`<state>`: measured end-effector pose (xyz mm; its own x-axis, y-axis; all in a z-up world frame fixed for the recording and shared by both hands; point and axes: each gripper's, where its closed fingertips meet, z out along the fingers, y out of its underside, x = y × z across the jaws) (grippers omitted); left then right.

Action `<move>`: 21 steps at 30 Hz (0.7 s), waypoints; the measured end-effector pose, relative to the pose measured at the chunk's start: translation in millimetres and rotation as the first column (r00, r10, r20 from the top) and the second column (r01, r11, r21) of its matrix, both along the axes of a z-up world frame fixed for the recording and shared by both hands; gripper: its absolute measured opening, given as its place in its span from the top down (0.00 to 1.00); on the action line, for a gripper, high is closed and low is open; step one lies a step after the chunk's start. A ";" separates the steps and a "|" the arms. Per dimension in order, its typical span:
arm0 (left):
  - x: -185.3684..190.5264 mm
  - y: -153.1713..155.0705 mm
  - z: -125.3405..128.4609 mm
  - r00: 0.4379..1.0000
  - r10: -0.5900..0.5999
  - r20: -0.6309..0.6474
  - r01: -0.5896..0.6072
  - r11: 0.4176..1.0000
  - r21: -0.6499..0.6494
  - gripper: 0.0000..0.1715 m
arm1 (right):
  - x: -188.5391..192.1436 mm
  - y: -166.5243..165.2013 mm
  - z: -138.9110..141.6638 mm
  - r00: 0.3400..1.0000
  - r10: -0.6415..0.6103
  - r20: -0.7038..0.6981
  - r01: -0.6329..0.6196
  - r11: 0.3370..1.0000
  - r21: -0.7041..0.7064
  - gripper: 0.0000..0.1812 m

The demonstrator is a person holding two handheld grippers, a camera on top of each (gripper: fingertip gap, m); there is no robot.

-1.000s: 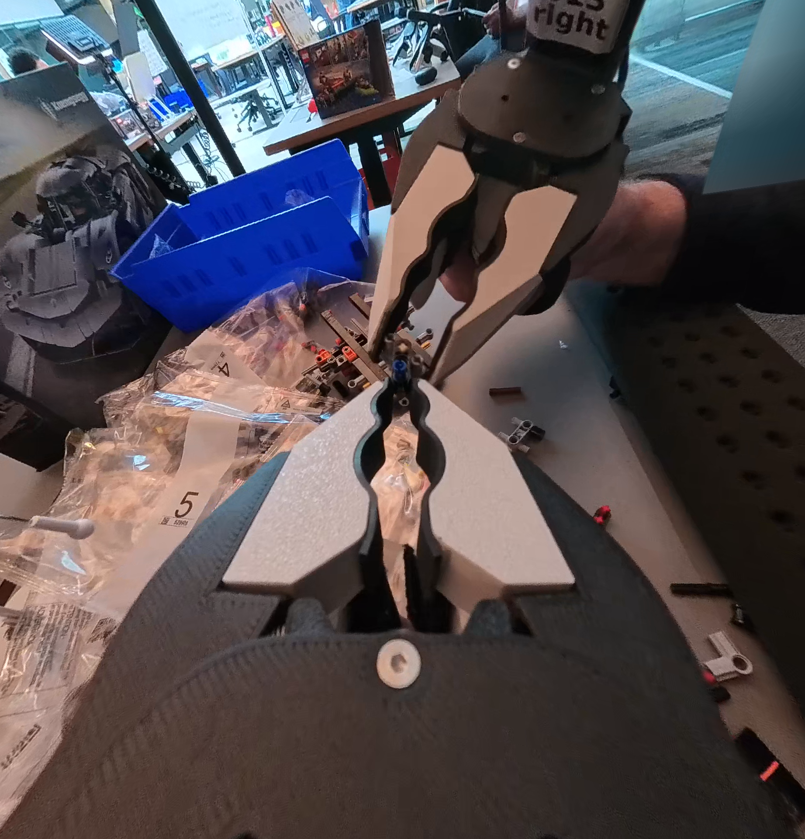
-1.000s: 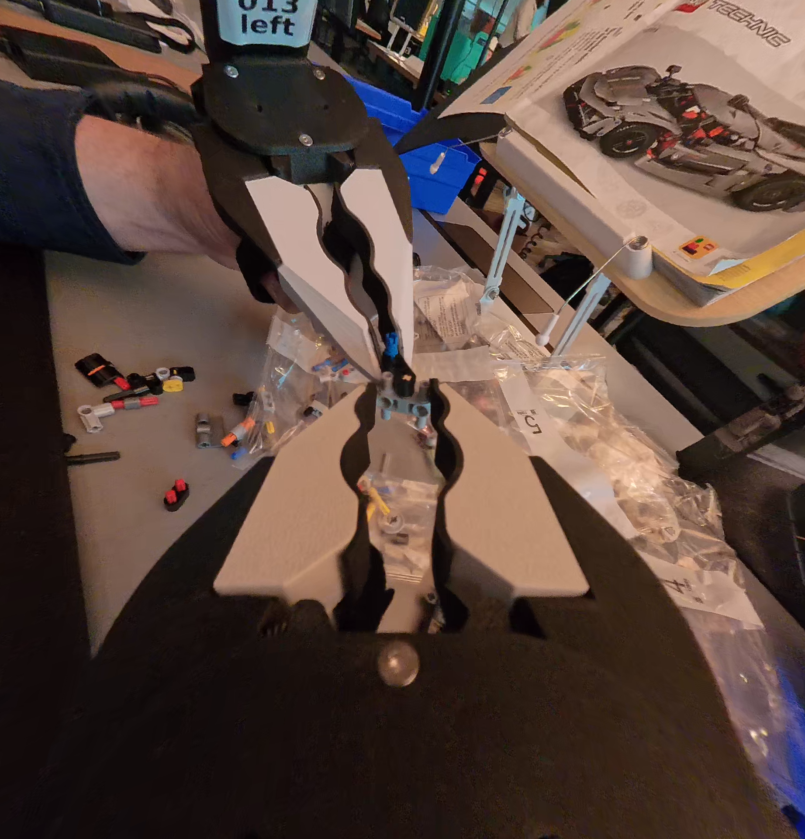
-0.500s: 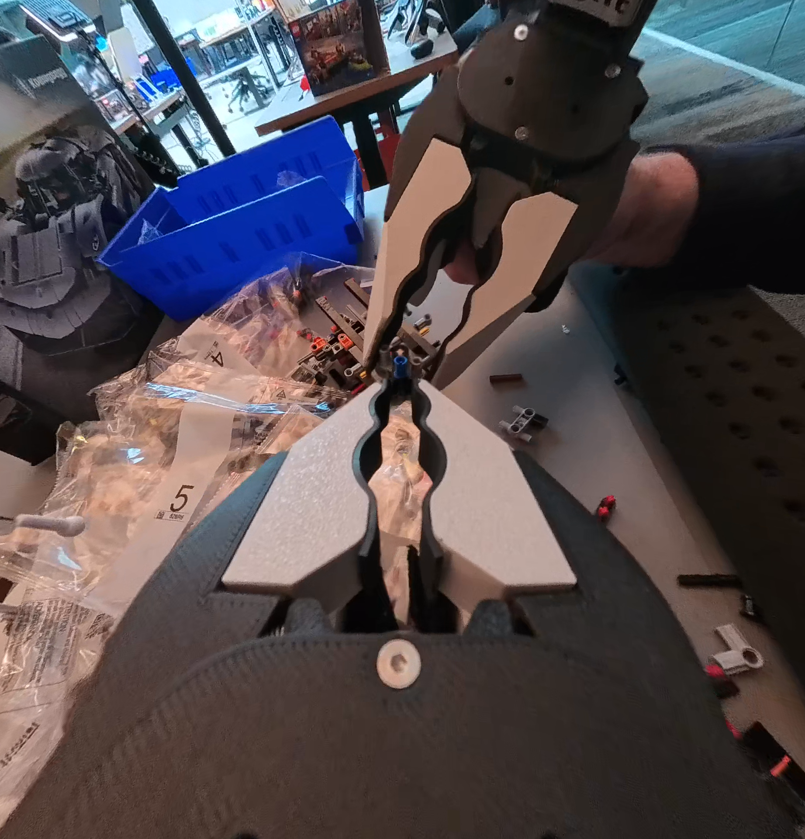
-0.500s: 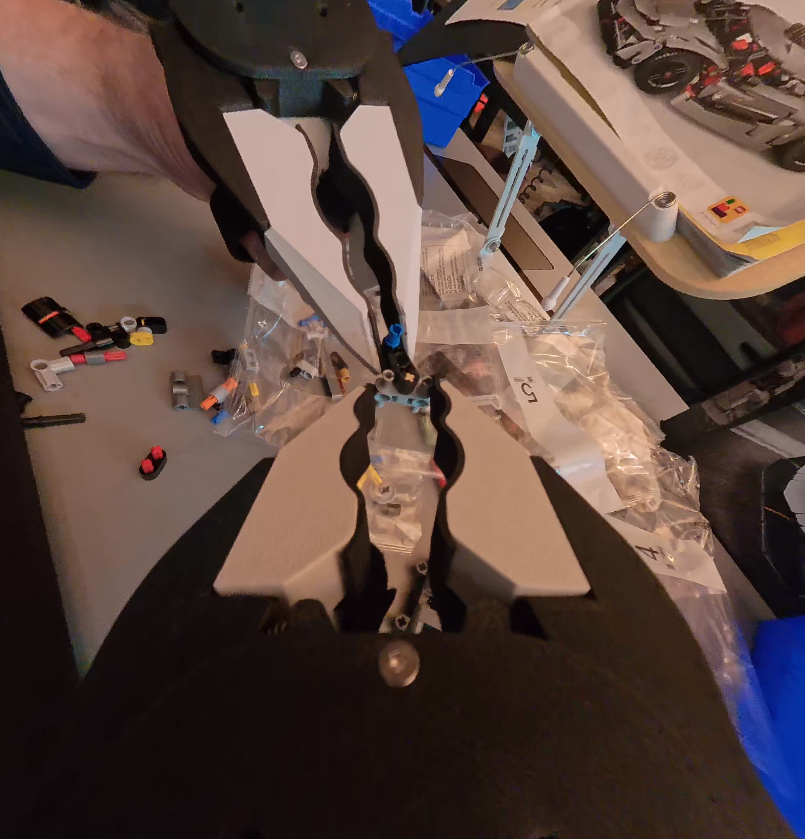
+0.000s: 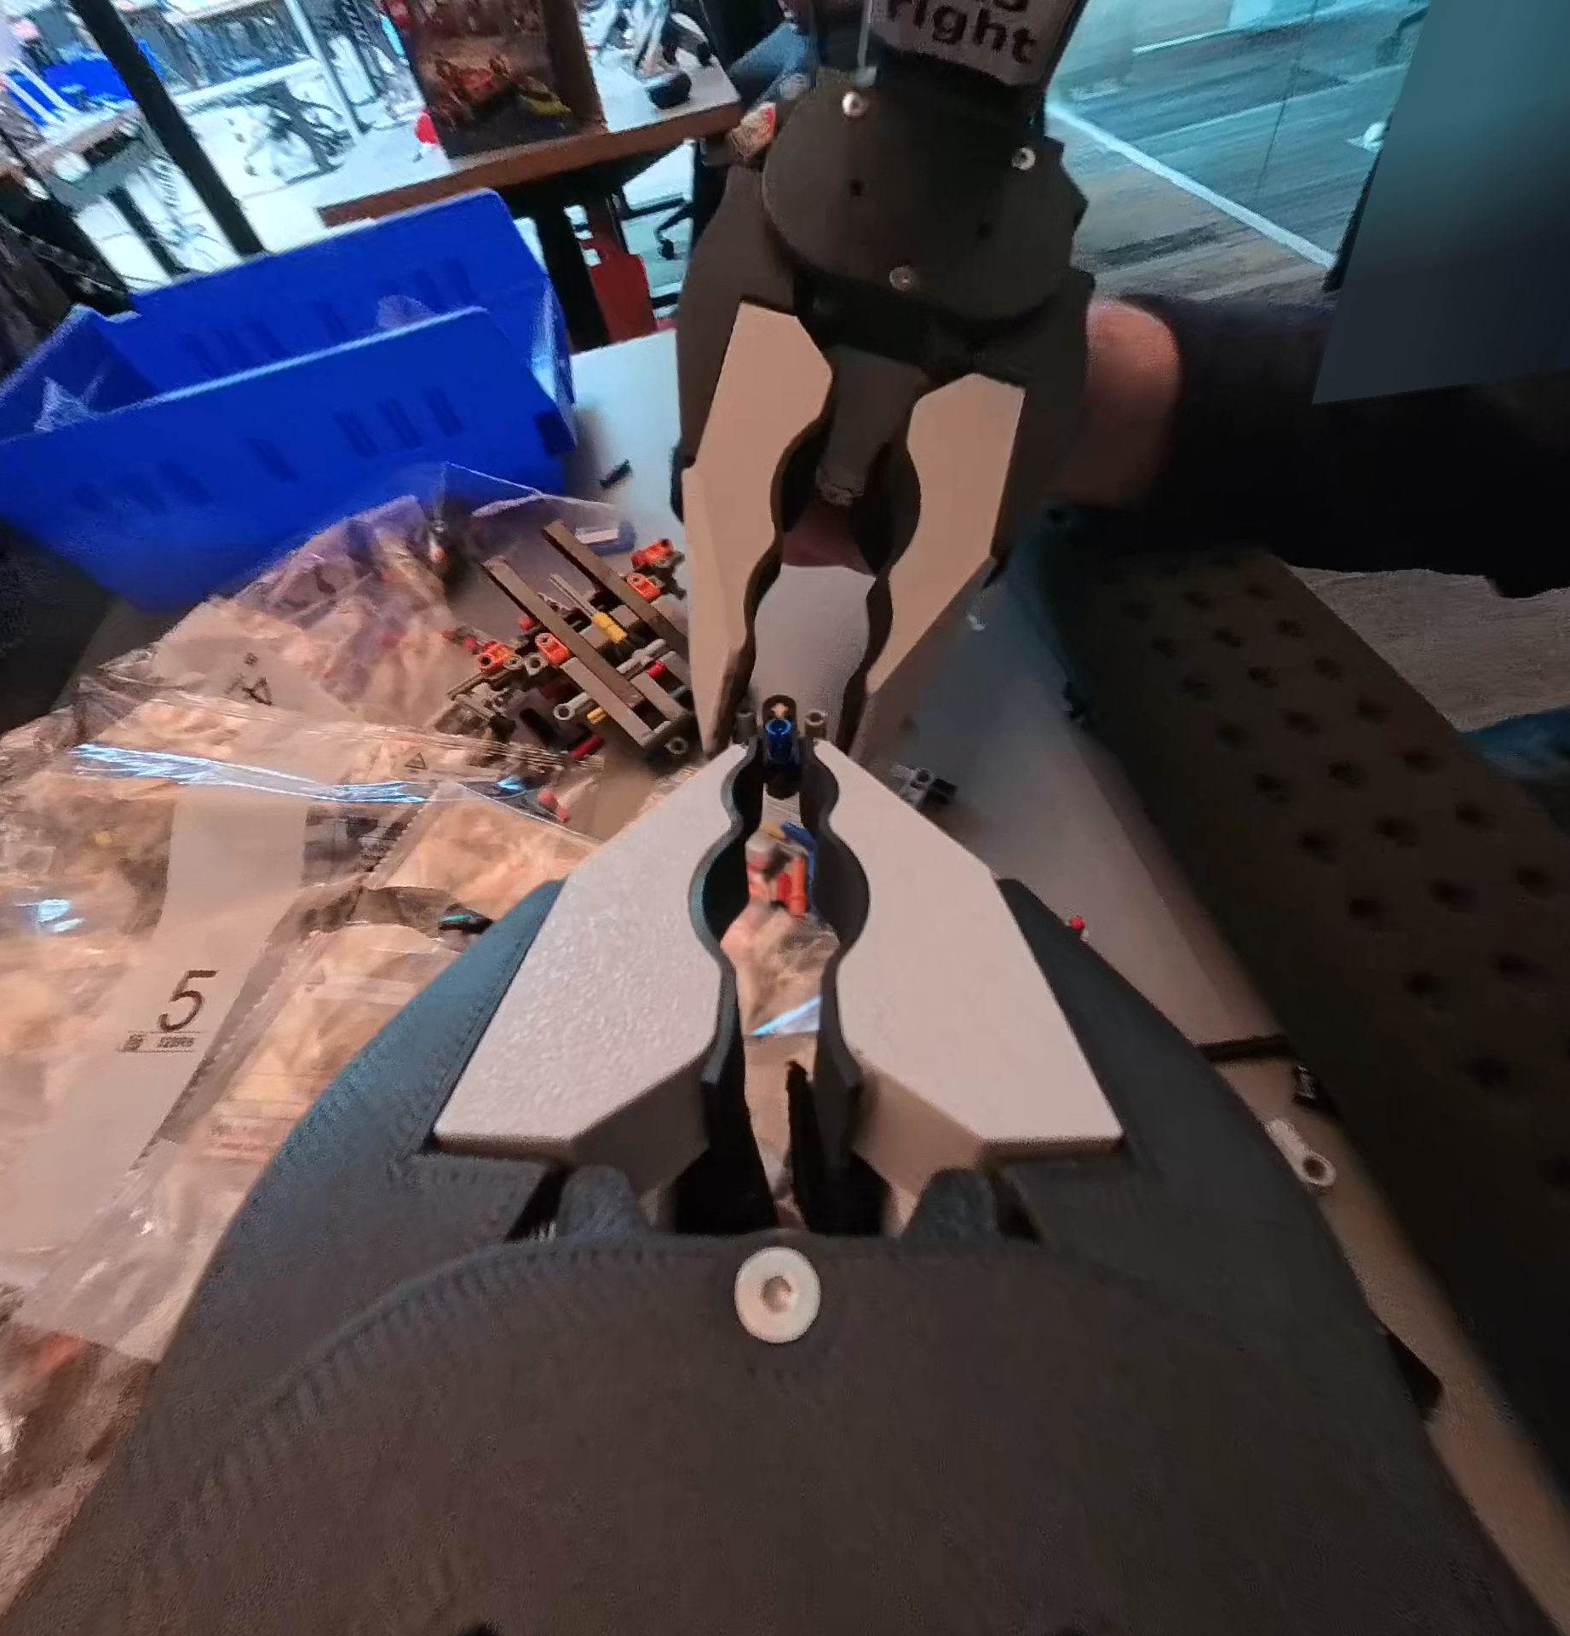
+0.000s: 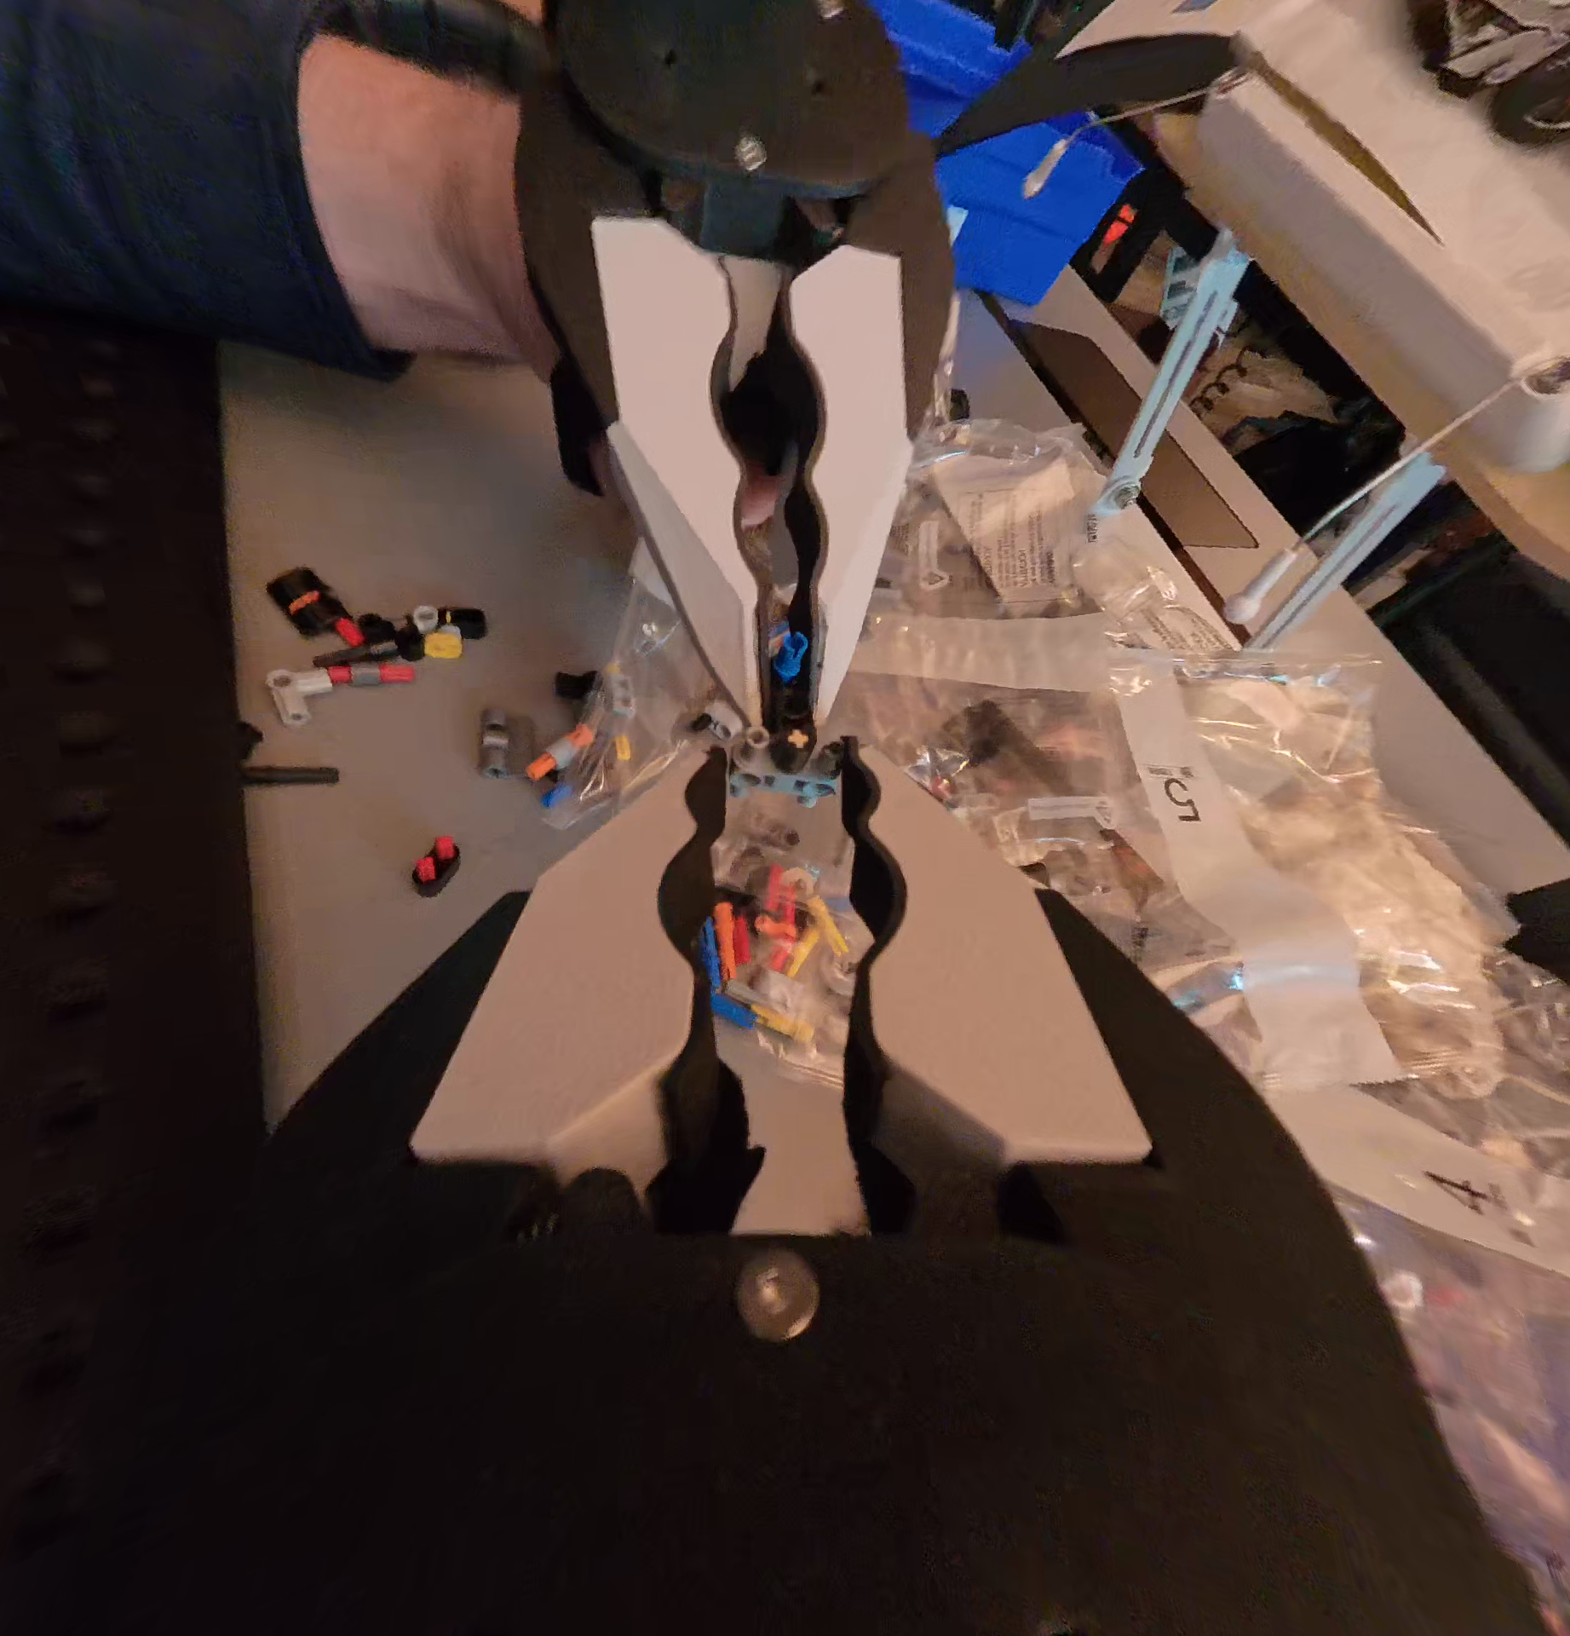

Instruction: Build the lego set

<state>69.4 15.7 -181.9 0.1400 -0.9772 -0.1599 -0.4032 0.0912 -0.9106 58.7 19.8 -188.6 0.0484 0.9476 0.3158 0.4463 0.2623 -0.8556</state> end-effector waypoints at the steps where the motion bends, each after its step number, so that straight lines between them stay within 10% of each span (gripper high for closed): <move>1: 0.6 3.3 2.2 1.000 0.021 0.004 -0.022 1.000 0.022 0.97 | -0.5 0.9 3.1 1.000 -0.006 -0.022 0.005 1.000 -0.028 0.84; 21: 7.5 7.7 10.3 0.997 0.055 0.053 -0.058 0.996 0.062 0.97 | 0.3 7.0 10.1 0.994 -0.039 -0.100 0.023 0.988 -0.151 0.88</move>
